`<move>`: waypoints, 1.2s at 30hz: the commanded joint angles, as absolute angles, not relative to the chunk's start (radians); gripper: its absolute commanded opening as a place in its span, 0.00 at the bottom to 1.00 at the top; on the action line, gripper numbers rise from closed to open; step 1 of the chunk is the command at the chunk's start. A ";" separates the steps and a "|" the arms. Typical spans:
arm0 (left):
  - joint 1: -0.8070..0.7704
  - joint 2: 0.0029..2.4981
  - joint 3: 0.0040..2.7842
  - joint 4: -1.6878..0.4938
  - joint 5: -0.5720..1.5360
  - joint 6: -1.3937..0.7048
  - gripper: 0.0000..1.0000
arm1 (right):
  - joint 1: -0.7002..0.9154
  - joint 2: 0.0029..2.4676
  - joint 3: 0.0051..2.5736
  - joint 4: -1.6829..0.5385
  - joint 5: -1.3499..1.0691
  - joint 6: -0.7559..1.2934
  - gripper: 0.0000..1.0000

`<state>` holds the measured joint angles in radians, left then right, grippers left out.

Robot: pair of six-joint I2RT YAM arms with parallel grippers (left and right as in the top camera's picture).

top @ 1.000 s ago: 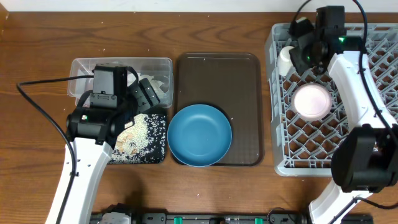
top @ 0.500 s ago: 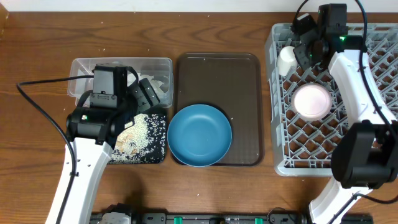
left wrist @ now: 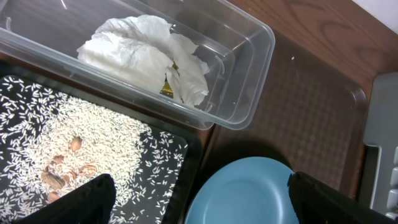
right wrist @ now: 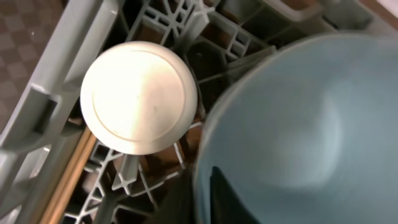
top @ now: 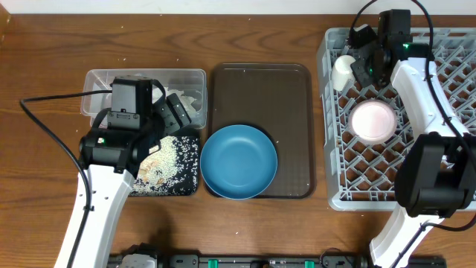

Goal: Sort waste into correct bins and load items into the dishwasher rack

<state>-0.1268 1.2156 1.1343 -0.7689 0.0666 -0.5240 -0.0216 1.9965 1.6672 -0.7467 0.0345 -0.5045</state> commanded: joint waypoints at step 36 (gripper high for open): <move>-0.123 1.208 1.156 -0.769 0.047 -0.522 0.91 | -0.321 2.019 1.700 -0.151 -1.365 0.218 0.01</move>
